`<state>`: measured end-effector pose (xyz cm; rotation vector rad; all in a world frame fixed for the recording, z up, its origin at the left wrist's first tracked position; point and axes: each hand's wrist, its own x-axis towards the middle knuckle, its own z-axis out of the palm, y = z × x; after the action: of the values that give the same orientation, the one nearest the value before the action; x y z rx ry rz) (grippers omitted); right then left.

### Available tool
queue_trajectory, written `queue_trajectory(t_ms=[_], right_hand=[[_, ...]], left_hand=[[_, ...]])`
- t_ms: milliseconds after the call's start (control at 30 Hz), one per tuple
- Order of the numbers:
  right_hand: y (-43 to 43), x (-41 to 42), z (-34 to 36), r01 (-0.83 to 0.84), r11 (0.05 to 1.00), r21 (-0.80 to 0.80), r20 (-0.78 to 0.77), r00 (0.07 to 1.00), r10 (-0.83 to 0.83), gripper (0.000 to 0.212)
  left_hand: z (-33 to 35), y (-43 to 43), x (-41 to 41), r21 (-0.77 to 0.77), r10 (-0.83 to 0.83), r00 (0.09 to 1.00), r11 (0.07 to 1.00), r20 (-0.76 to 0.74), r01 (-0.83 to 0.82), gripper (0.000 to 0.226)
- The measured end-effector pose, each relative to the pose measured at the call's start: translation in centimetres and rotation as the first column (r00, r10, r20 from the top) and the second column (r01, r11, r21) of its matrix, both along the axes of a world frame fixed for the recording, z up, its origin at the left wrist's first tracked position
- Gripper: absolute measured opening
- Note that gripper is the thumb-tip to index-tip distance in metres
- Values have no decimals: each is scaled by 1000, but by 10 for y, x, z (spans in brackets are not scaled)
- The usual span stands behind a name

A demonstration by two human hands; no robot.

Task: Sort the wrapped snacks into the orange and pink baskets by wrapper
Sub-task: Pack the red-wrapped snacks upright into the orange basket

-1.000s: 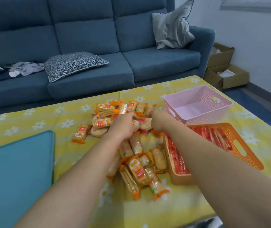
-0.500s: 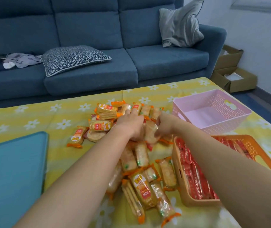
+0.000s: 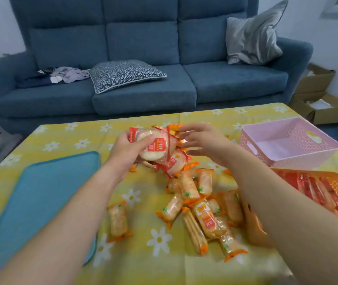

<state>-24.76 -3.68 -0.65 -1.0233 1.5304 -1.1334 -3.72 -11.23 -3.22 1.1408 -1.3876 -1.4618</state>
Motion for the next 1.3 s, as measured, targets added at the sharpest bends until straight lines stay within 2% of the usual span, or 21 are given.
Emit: queue_trajectory(t_ms=[67, 100, 167, 267, 333, 400, 533, 567, 667, 767, 867, 933, 1000, 1033, 1067, 1133, 1167, 1233, 1300], right_hand=[[-16, 12, -14, 126, 992, 14, -166, 979, -122, 23], [-22, 19, -21, 127, 992, 22, -236, 965, -118, 24], [-32, 37, -37, 17, 998, 54, -437, 899, 9, 27], [-51, 65, -58, -151, 970, 188, -724, 646, 241, 31], [-65, 77, -68, -145, 950, 278, -836, 450, 314, 32], [-76, 82, -75, -81, 942, 326, -884, 326, 334, 39], [-85, 77, -81, 140, 907, 396, -913, 161, 374, 52], [-85, 72, -82, 139, 884, 446, -892, 151, 427, 51], [-82, 52, -86, -18, 844, 536, -827, 190, 529, 28], [-74, 37, -74, -98, 857, 506, -846, 137, 515, 36], [-74, 24, -58, -108, 834, 541, -817, 170, 552, 52], [-76, 14, -46, -118, 806, 580, -784, 188, 592, 44], [-79, 6, -30, -132, 829, 544, -801, 215, 559, 33], [-82, 4, -23, -156, 873, 461, -823, 292, 487, 31], [-89, 4, -19, -171, 931, 322, -829, 424, 364, 31], [-109, 15, -20, -99, 995, -3, -694, 716, 69, 33], [-119, 25, -22, -65, 994, -87, -589, 808, 1, 36], [-142, 48, -36, -83, 996, -45, -399, 915, 59, 46], [-163, 63, -58, -134, 985, 113, -312, 936, 163, 57]], left_hand=[[-10, -12, 34, 95, 96, 995, 991, -9, -95, 38], [-16, -17, 49, 162, 122, 992, 980, -35, -115, 36], [-31, -23, 70, 276, 171, 982, 950, -80, -143, 33], [-58, -30, 85, 358, 215, 967, 921, -136, -154, 36], [-71, -34, 82, 371, 213, 969, 916, -127, -153, 30], [-79, -37, 73, 358, 186, 979, 923, -88, -143, 29], [-80, -44, 41, 250, 51, 998, 966, 42, -60, 36], [-79, -46, 32, 210, 11, 997, 977, 78, -27, 37], [-72, -50, 3, 117, -91, 960, 991, 264, 62, 43], [-69, -56, -14, 76, -180, 841, 984, 511, 164, 41], [-70, -61, -21, 28, -173, 710, 977, 682, 211, 38], [-77, -62, -24, -26, -142, 618, 967, 773, 254, 51], [-81, -57, -20, -53, -110, 558, 962, 823, 269, 65], [-81, -53, -17, -49, -110, 532, 960, 839, 275, 70], [-83, -50, -12, -44, -109, 530, 962, 841, 268, 74], [-82, -47, -1, -35, -107, 584, 973, 805, 228, 76], [-82, -47, 5, -38, -100, 660, 981, 744, 190, 68], [-78, -46, 17, -43, -79, 797, 991, 598, 130, 50], [-74, -51, 29, -38, -62, 819, 994, 571, 101, 46]])
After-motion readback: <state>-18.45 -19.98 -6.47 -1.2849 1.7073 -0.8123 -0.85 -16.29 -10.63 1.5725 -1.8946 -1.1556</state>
